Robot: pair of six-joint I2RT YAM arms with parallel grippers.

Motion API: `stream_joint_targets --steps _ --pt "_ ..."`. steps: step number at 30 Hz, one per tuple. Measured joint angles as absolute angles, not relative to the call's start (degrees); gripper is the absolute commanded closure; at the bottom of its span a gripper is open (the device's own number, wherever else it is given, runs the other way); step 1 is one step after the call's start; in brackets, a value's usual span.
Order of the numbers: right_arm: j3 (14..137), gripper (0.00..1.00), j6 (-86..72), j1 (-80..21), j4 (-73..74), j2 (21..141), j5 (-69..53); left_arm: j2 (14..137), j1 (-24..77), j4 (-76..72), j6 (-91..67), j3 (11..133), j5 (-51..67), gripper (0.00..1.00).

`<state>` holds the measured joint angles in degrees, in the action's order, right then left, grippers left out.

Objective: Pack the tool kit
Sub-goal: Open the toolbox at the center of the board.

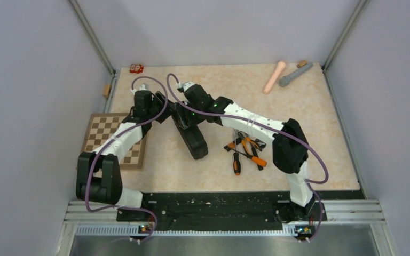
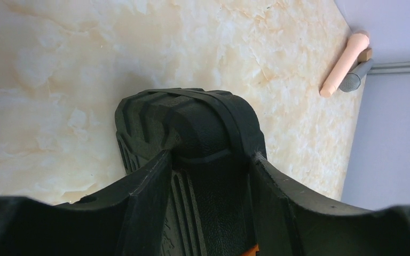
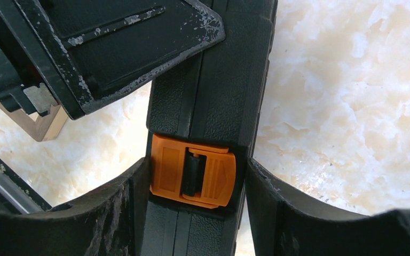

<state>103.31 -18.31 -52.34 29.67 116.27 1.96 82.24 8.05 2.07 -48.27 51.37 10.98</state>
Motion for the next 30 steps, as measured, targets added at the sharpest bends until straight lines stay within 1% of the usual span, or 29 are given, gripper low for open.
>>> stream_joint_targets --steps 2,5,9,10,12,19,28,30 --pt "103.3 0.44 -18.2 -52.3 29.7 116.2 2.2 82.2 8.3 2.4 -48.2 51.6 10.5 0.96" --pt "103.3 0.33 -18.1 -52.4 29.8 116.1 2.7 82.2 8.7 3.1 -48.0 52.1 9.8 0.96" --pt "103.3 0.31 -16.9 -52.5 30.1 115.9 4.6 82.2 9.5 3.4 -48.0 52.3 9.1 0.97" --pt "103.3 0.29 -16.6 -52.6 30.1 115.9 4.9 82.2 9.6 3.5 -48.0 52.4 9.1 0.97" --pt "103.3 0.29 -16.4 -52.6 30.0 115.9 5.5 82.2 10.0 3.6 -48.0 52.4 8.9 0.97" --pt "103.3 0.35 -15.9 -52.6 30.1 115.6 7.0 82.2 10.6 3.7 -47.9 52.9 8.4 0.97" --pt "103.3 0.47 -15.6 -52.6 31.3 114.7 8.4 82.2 11.6 4.9 -47.7 53.7 8.1 0.98" --pt "103.3 0.51 -15.6 -52.4 31.8 114.5 8.5 82.2 11.8 5.2 -47.6 53.8 8.1 0.98"
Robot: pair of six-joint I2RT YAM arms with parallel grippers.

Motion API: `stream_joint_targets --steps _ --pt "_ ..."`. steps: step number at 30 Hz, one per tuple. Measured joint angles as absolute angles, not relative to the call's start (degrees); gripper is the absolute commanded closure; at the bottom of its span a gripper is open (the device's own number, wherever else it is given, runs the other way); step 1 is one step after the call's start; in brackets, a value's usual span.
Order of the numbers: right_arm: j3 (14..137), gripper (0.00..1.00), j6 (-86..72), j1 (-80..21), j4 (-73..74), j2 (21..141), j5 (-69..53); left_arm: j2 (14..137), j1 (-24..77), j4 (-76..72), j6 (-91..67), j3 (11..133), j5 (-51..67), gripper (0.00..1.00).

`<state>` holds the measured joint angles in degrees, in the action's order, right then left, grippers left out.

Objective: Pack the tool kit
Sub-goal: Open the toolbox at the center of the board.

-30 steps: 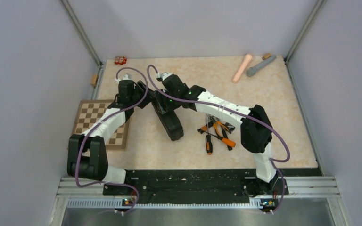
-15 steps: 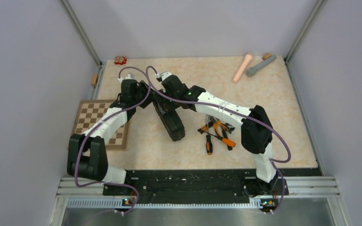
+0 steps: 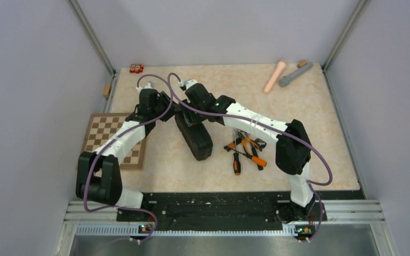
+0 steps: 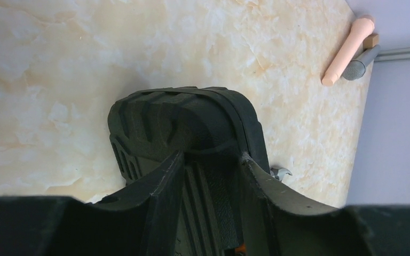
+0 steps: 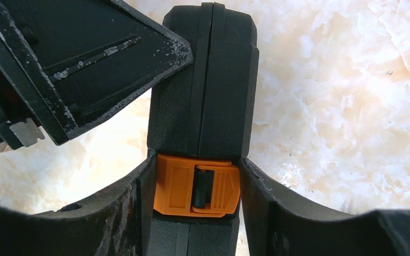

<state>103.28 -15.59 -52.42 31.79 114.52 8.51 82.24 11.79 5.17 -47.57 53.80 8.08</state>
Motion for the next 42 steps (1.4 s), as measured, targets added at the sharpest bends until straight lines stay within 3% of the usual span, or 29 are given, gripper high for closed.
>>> stream_joint_targets --steps 3,9,11,19,30,35,42 --pt "103.3 0.57 -15.6 -52.3 32.2 114.4 8.5 82.2 11.9 5.2 -47.5 53.9 8.1 0.98" --pt "103.2 0.93 -15.7 -52.2 32.5 114.2 8.6 82.2 12.0 5.0 -47.5 53.9 8.2 0.99" --pt "103.2 1.00 -15.8 -52.2 32.6 114.2 8.6 82.2 12.0 4.7 -47.7 53.8 8.3 1.00" --pt "103.4 1.00 -15.0 -53.1 33.3 114.2 11.7 81.4 12.0 2.2 -48.7 52.0 8.5 1.00" --pt "108.7 1.00 -7.7 -58.5 38.3 114.2 27.6 81.0 12.2 -1.6 -50.2 49.7 10.4 1.00" --pt "108.8 0.76 -7.0 -58.7 38.9 114.2 28.5 80.7 11.6 -3.4 -51.1 48.5 11.4 1.00" --pt "104.7 0.73 -8.0 -57.9 38.0 111.0 24.5 80.4 11.1 -3.3 -50.6 47.5 11.2 1.00"
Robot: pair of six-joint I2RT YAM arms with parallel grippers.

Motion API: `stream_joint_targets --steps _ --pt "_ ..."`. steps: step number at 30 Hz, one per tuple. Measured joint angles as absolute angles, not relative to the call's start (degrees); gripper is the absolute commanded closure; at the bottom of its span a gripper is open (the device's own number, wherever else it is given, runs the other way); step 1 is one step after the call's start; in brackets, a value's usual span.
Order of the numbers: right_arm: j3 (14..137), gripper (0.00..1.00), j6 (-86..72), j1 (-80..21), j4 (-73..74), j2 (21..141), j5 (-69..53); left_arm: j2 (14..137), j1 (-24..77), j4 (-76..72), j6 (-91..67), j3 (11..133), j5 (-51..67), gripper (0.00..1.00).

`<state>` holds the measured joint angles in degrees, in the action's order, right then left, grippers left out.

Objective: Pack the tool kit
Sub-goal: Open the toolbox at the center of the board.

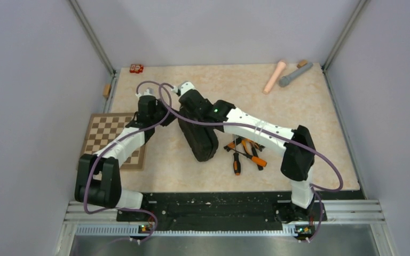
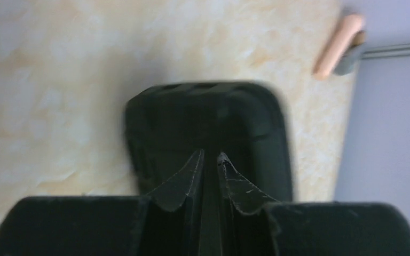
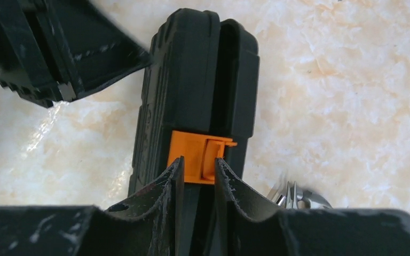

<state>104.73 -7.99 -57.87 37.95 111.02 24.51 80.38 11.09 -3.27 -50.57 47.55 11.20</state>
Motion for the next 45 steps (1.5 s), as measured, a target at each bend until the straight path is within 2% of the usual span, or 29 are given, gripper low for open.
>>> stream_joint_targets --steps 5,7,13,17,20,26,29,36,42,45 --pt "101.3 0.69 -9.5 -55.4 36.2 107.5 19.7 82.8 10.9 5.8 -49.4 43.3 10.6 1.00" --pt "100.3 0.60 -10.3 -54.5 35.3 106.6 18.3 83.3 10.9 8.4 -49.3 42.7 10.6 1.00" --pt "95.0 0.49 -12.5 -52.4 32.0 104.8 14.4 83.3 10.9 9.1 -49.1 42.6 10.6 1.00" --pt "89.6 0.35 -14.2 -50.2 29.5 103.0 11.4 83.0 10.9 9.1 -48.9 42.6 10.7 0.98" --pt "83.9 0.31 -15.8 -46.1 26.8 100.2 8.7 81.8 10.9 9.3 -48.3 42.6 11.3 0.91" --pt "74.2 0.30 -18.3 -34.8 19.8 95.4 0.8 77.2 11.4 10.8 -47.1 43.4 14.1 0.68" --pt "71.2 0.22 -20.0 -30.0 15.8 95.0 -4.9 75.7 12.4 10.8 -47.0 43.9 15.5 0.56" --pt "66.3 0.17 -23.5 -25.6 7.7 95.7 -17.3 75.6 16.4 9.9 -48.6 44.2 18.5 0.45" --pt "64.5 0.17 -27.1 -25.7 -0.1 100.1 -25.9 78.5 18.5 7.4 -51.0 44.8 20.1 0.29" --pt "64.1 0.17 -28.3 -25.8 -1.7 101.6 -27.7 79.0 18.5 6.7 -51.4 44.8 20.1 0.32"
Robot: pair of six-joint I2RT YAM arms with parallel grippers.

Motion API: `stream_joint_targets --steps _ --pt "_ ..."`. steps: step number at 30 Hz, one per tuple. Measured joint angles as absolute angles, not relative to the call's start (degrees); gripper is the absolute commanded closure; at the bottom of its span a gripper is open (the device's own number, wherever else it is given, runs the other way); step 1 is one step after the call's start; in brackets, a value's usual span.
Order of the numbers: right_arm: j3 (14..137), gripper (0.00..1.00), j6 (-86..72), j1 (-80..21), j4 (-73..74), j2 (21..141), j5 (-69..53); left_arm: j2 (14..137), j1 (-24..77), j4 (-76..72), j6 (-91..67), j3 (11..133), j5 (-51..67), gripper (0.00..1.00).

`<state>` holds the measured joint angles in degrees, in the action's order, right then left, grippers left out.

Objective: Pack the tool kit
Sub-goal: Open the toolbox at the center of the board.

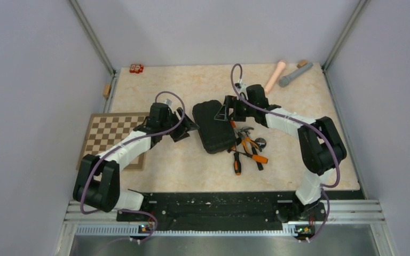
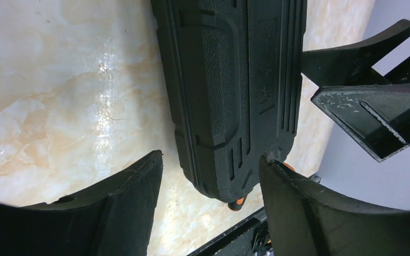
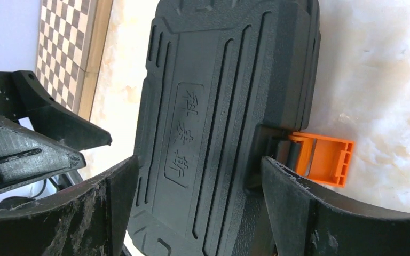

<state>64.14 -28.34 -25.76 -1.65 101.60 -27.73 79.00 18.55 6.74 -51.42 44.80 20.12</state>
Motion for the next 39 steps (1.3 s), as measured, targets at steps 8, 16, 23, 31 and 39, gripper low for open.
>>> stream_joint_targets --steps 8,16,23,31,39 --pt "64.2 0.17 -29.9 -26.5 -5.4 103.6 -29.2 81.7 19.0 3.6 -52.9 44.8 20.5 0.47" --pt "65.1 0.19 -30.1 -27.9 -5.5 104.1 -27.2 85.1 19.3 1.3 -53.7 44.8 20.5 0.56" --pt "66.9 0.22 -32.2 -31.5 -8.8 105.1 -26.0 85.9 18.6 2.0 -53.5 43.1 18.8 0.63" --pt "68.9 0.24 -35.5 -34.2 -11.5 105.1 -26.2 82.0 16.5 1.7 -52.4 39.4 18.6 0.60" --pt "70.7 0.24 -36.4 -38.0 -12.8 104.0 -28.9 76.4 12.5 1.9 -51.2 34.4 17.0 0.47"
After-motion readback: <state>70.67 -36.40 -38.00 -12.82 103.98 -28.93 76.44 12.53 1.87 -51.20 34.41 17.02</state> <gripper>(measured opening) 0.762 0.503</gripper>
